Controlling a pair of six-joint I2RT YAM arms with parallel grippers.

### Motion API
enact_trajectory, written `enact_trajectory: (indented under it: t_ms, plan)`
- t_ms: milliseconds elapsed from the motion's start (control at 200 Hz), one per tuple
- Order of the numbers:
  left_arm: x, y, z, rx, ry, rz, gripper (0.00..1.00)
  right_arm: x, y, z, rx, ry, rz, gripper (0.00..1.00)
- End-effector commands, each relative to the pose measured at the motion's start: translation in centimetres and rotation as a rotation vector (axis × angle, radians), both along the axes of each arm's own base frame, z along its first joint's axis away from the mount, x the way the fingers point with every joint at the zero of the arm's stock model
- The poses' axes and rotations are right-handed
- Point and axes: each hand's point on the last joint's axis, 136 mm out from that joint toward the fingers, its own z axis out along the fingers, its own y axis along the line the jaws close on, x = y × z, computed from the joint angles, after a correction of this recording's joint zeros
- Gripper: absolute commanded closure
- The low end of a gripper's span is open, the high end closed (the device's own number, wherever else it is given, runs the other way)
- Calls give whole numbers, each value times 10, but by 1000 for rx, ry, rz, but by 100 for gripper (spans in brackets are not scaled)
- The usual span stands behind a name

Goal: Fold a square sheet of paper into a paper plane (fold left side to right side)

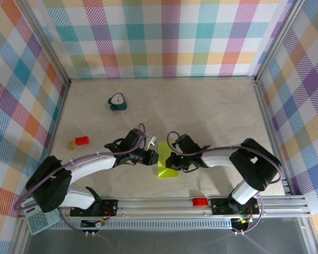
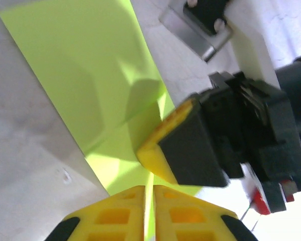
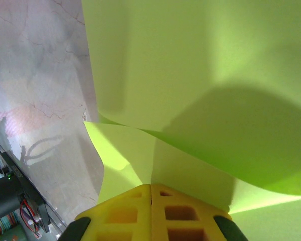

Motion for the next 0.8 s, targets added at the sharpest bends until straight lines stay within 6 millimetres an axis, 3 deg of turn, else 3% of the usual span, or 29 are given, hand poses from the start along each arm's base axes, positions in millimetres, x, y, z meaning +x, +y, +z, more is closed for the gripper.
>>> enact_trajectory:
  t_ms: [0,415,795]
  plan:
    - [-26,-11,2,-102,105,-34,92,-18,-19,-21,-87,75,-11,100]
    - [-48,-34,-17,-157,189,-89,100,-19,-18,-23,-92,88,-5,100]
    - [-44,-30,-45,-79,200,-76,100,-22,-22,-27,-110,98,-3,100]
